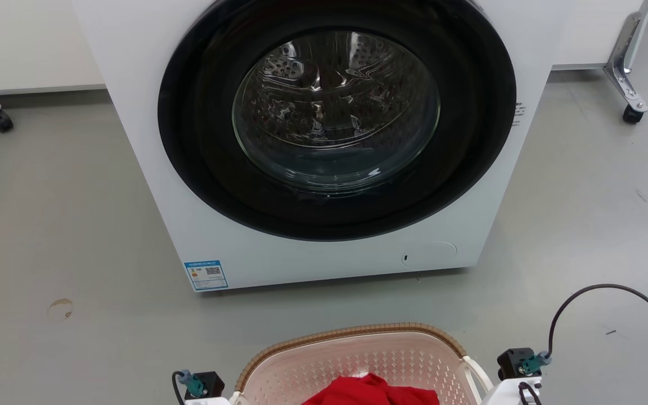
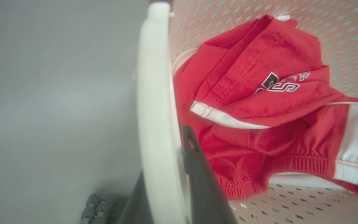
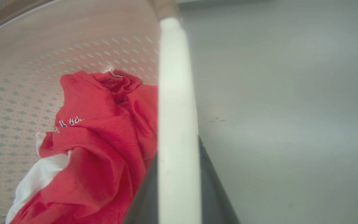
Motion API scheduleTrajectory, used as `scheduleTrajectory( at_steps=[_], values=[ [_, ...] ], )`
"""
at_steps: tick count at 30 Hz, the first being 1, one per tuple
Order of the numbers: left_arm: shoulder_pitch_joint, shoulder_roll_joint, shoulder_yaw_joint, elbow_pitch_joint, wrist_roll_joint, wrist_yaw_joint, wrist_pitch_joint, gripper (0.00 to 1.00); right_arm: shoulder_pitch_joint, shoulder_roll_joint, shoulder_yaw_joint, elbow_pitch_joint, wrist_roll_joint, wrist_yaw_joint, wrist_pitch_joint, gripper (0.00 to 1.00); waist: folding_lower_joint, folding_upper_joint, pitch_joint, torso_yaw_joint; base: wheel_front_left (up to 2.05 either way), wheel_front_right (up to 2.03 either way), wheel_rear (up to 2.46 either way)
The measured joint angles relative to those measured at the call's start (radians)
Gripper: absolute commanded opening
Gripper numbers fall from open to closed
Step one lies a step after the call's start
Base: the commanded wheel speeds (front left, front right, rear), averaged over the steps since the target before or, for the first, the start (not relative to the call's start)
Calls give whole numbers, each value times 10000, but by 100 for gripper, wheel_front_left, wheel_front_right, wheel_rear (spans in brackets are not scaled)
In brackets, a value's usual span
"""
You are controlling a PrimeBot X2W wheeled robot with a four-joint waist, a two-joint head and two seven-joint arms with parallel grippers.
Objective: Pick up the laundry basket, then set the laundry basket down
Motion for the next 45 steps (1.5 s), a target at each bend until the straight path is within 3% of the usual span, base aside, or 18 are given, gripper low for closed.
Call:
scheduleTrajectory(
  at_steps=[45],
  values=[
    [-76,21,-343,-12,-148,92,-4,0,-13,0,203,19,192,0,-58,0,0,0,140,79,0,0,0]
  ],
)
